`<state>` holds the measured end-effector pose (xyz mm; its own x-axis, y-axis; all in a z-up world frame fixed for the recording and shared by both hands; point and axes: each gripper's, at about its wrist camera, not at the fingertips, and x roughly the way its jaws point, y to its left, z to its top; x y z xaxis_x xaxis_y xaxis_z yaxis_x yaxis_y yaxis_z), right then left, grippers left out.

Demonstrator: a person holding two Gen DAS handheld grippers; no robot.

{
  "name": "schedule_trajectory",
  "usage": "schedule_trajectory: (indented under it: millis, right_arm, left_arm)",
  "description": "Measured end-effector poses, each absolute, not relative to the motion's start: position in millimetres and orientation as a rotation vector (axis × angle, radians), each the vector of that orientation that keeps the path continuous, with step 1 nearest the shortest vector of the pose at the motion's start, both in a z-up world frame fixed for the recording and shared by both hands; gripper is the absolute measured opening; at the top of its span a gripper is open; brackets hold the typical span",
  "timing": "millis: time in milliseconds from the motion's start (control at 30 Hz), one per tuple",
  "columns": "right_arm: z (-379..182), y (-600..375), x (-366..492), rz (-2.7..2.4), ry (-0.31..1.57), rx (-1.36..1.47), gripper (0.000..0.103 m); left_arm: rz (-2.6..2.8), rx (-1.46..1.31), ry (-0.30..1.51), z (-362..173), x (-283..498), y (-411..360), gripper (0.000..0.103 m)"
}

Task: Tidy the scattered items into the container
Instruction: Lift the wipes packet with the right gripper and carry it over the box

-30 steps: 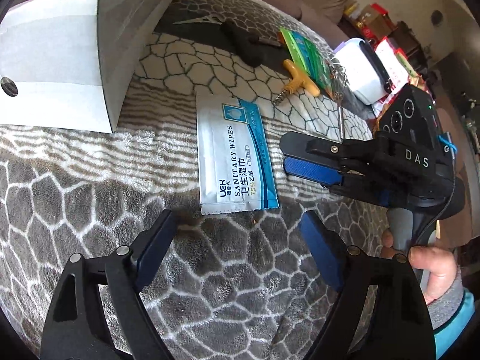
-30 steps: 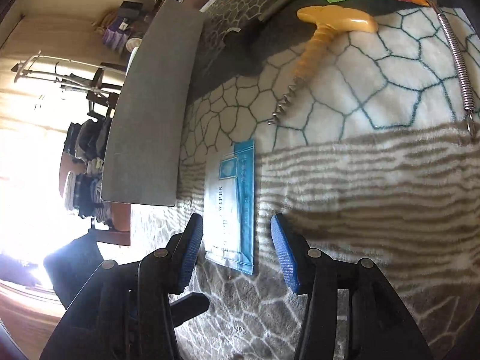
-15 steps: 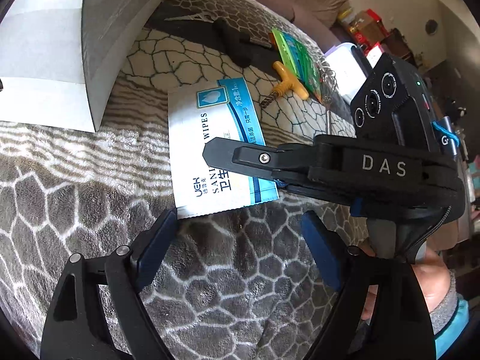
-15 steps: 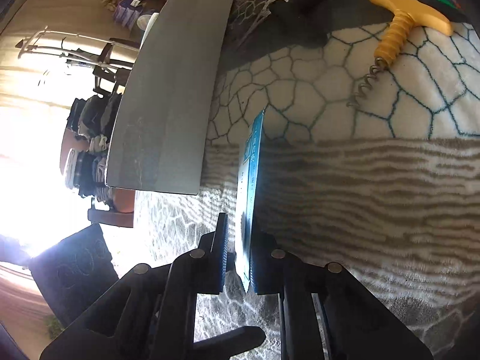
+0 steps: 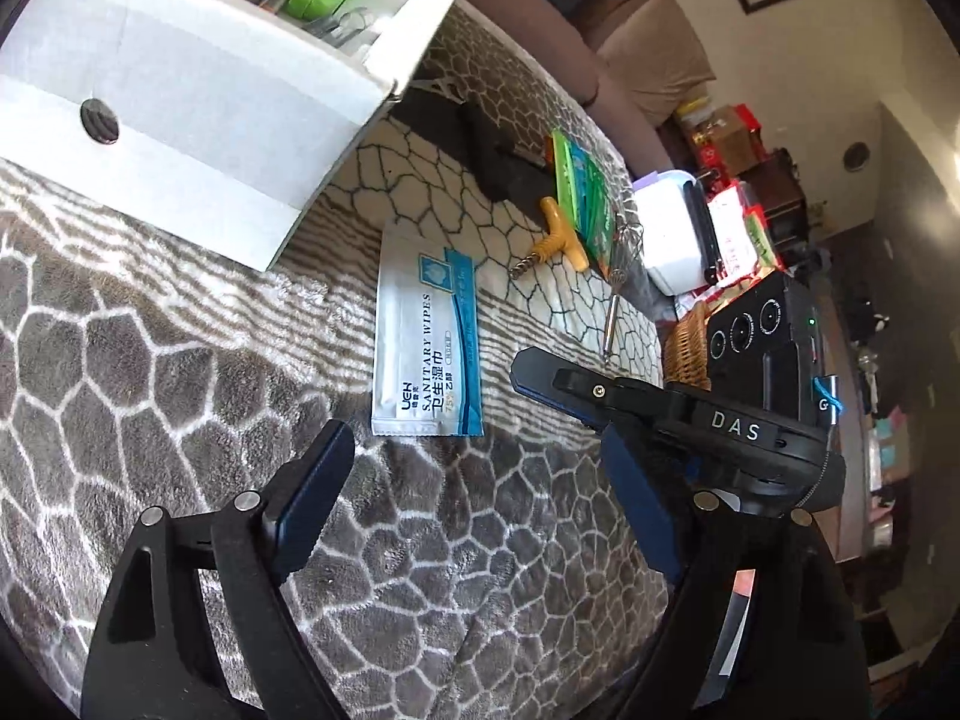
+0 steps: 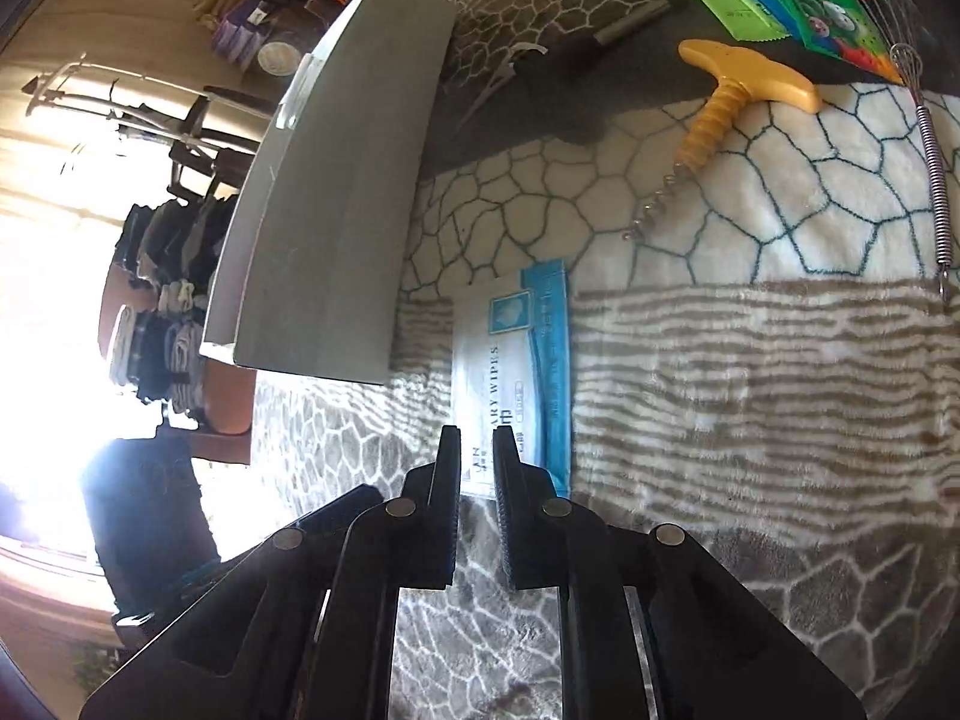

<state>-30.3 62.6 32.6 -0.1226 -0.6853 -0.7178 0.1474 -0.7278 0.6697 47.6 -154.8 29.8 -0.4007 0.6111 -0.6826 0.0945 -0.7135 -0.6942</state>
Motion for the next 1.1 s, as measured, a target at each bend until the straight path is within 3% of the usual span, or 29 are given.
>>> schedule_trajectory:
  millis: [67,100,133,267,500,567,600,633,833,900,933,1100]
  right_arm:
    - [29.4,75.9,-30.7,-1.920,-0.635,1.599,0.023]
    - [27.4,80.4,-31.2,-1.924,-0.644,1.616,0.041]
    - [23.1,85.4,-32.3,-1.919,-0.652,1.633,0.050]
    - [7.9,96.4,-35.2,-1.849,-0.783,1.632,0.051]
    - [-2.1,64.0,-42.1,-1.758,-0.776,1.621,0.050]
    - [-7.1,61.9,-43.8,-1.706,-0.838,1.596,0.045]
    - [-8.9,59.0,-44.1,-1.692,-0.845,1.585,0.020]
    - [-10.4,56.2,-44.2,-1.699,-0.838,1.586,0.004]
    - [-12.0,55.2,-38.8,-1.708,-0.890,1.546,0.004]
    - [-4.4,59.0,-35.9,-1.708,-0.896,1.527,0.004]
    - [0.3,62.3,-34.3,-1.708,-0.908,1.516,0.004]
    - [24.5,78.2,-26.8,-1.673,-1.003,1.439,0.004]
  left_arm:
    - [2.176,-1.492,-0.925,27.8,47.5,-151.7,0.076]
    - [2.176,-1.498,-0.914,26.4,46.2,-150.6,0.076]
    - [2.169,-1.501,-0.923,23.9,45.0,-150.3,0.076]
    - [2.131,-1.511,-0.982,13.2,37.9,-148.8,0.078]
    - [2.100,-1.546,-1.049,-8.0,31.6,-150.7,0.079]
    - [2.104,-1.538,-1.049,-8.3,31.6,-149.2,0.080]
    - [2.101,-1.537,-1.051,-8.5,31.1,-148.1,0.080]
    - [2.096,-1.535,-1.052,-8.8,30.6,-147.0,0.080]
    - [2.075,-1.525,-1.093,-7.3,32.7,-151.4,0.081]
    - [2.070,-1.509,-1.120,-4.4,35.7,-156.8,0.095]
    - [2.068,-1.499,-1.135,-2.3,37.5,-159.7,0.097]
    - [2.035,-1.390,-1.254,7.0,46.7,-174.9,0.095]
